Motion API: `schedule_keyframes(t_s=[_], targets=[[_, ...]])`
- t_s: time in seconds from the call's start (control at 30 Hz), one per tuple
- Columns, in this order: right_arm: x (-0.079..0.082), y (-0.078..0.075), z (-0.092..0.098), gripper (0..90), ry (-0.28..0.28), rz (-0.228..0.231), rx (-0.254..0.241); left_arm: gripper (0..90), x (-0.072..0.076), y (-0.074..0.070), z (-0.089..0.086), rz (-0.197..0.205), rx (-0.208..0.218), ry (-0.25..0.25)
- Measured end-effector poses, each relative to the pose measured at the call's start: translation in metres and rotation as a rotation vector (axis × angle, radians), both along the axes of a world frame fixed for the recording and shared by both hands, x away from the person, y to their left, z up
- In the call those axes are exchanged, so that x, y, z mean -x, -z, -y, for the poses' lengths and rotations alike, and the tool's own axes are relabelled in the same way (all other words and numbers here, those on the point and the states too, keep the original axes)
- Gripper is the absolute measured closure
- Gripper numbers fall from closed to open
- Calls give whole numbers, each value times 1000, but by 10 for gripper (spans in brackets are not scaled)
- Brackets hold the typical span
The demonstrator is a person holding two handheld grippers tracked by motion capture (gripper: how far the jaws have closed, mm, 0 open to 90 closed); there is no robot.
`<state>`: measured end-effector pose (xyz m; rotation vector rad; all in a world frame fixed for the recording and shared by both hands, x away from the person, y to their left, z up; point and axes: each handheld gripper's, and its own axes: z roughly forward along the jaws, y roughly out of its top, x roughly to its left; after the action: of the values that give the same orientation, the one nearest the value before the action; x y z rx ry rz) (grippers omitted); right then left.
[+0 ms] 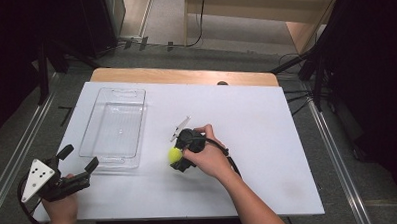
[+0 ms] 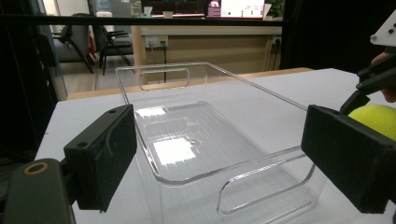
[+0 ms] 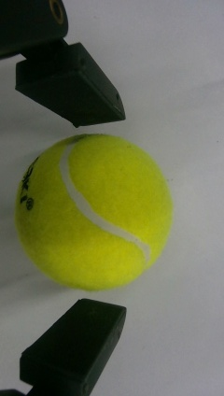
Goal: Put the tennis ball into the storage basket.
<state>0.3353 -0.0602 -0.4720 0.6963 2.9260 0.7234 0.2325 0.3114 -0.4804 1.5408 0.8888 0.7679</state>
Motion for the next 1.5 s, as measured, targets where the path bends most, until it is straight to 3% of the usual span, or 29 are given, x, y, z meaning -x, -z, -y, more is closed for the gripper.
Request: schedule_keyframes(t_s=[0.13,0.3,0.47,0.7,1.5], targets=[[-1,2,-1,67,12,-16,5,111,0,0,0,1,1,1],[-1,4,-2,134,6,-15,21,111,0,0,0,2,5,-4],[-1,4,-1,231,5,-29,6,111,0,0,0,0,1,-1],[-1,2,-1,235,-5,-39,6,111,0,0,0,0,1,0],[-7,-29,-9,236,-35,-17,-42,111,0,0,0,-2,-3,2]])
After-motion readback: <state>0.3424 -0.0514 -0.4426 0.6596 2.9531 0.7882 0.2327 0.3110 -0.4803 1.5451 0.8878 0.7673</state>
